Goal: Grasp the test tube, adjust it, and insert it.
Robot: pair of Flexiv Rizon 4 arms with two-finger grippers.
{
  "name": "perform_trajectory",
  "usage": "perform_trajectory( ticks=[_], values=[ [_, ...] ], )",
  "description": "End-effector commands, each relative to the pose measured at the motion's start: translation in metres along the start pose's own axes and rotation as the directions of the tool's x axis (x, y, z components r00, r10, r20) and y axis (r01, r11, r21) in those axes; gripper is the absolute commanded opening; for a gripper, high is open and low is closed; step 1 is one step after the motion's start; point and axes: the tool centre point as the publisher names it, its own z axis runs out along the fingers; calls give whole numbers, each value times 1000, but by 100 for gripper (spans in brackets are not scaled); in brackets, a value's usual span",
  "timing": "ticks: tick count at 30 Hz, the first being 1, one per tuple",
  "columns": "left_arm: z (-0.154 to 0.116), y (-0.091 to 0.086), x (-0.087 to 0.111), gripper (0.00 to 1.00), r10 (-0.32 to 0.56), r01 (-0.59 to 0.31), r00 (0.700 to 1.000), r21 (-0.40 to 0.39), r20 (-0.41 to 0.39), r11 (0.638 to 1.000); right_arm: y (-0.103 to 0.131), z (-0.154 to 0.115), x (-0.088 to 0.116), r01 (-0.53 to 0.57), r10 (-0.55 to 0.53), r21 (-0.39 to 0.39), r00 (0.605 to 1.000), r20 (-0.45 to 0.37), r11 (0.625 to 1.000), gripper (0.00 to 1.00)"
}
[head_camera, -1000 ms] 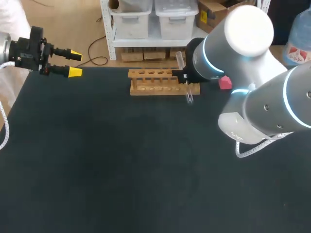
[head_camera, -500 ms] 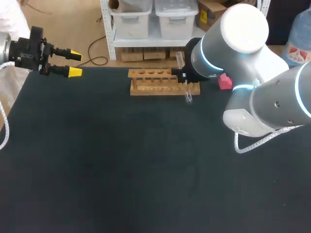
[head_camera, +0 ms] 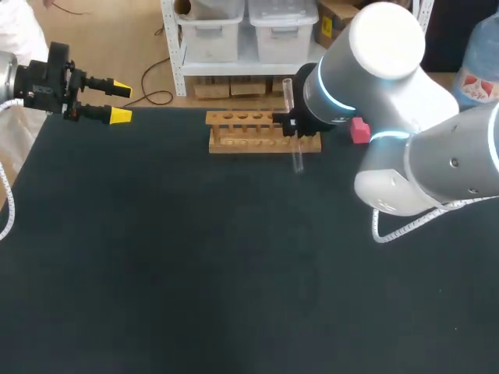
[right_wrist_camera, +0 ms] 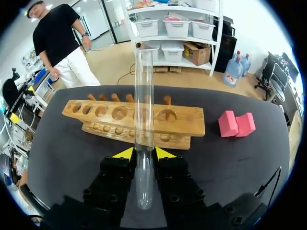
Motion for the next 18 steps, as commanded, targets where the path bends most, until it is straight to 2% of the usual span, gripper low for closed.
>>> perform_trajectory(
  ticks=[1, 18],
  values=[
    [0, -1, 1, 100, 3, -3, 1000, -1, 3, 1000, 0, 4, -1, 2, -2, -1, 1000, -17, 1000, 0],
    [0, -1, 1, 100, 3, -3, 1000, -1, 3, 1000, -2, 9, 3, -2, 2, -6, 999, -43, 1000, 0]
  ],
)
